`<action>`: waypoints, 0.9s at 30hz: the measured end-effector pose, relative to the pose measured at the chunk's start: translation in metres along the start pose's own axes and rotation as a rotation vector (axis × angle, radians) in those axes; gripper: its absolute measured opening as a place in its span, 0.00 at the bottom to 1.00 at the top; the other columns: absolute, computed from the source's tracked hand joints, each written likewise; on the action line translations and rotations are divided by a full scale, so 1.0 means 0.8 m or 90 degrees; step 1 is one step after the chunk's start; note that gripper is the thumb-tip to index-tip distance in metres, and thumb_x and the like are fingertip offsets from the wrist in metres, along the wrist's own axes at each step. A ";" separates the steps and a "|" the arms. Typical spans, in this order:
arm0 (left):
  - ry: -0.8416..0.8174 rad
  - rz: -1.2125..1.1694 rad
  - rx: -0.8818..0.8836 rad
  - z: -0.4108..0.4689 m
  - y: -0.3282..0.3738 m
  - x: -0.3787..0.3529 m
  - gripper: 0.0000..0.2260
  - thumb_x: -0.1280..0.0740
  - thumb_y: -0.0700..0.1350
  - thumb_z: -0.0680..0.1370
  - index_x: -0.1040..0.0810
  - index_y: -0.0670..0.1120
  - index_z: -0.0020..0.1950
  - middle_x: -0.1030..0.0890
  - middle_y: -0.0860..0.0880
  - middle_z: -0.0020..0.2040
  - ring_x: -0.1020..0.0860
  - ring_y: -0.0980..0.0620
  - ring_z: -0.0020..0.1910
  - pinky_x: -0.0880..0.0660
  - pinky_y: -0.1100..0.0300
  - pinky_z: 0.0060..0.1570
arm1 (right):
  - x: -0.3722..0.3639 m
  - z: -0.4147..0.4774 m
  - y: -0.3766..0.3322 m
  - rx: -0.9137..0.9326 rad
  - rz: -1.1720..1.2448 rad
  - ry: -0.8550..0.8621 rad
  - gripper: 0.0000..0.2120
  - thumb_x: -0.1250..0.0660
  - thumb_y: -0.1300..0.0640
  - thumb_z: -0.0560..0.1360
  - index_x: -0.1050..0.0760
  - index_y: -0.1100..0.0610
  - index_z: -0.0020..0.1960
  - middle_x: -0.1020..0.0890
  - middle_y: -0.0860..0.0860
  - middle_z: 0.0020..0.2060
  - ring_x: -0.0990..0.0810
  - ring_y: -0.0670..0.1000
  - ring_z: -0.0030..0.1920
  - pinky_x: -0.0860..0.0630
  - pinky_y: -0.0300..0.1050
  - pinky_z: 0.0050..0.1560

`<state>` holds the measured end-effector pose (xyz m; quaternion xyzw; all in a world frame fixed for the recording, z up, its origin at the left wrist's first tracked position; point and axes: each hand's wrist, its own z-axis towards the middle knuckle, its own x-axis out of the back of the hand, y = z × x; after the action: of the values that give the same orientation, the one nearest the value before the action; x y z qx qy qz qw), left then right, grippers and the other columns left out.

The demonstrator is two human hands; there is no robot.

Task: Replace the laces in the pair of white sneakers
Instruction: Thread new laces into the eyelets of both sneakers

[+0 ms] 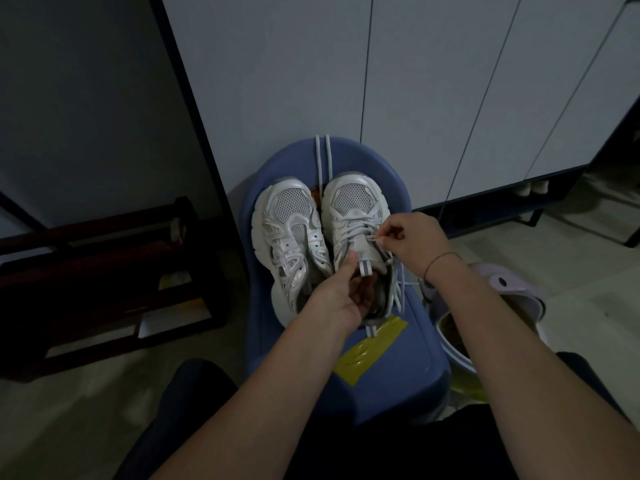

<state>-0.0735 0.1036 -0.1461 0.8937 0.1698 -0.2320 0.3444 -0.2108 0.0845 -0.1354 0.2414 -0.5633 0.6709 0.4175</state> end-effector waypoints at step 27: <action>-0.017 0.035 0.006 -0.001 0.005 0.006 0.09 0.31 0.46 0.78 0.24 0.42 0.43 0.22 0.45 0.38 0.24 0.53 0.35 0.25 0.67 0.24 | 0.004 0.000 -0.002 -0.019 0.069 -0.018 0.03 0.27 0.59 0.71 0.18 0.56 0.44 0.21 0.45 0.37 0.24 0.44 0.38 0.28 0.38 0.44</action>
<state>-0.0673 0.1021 -0.1457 0.8965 0.1396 -0.2349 0.3487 -0.2112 0.0852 -0.1317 0.2138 -0.5915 0.6806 0.3757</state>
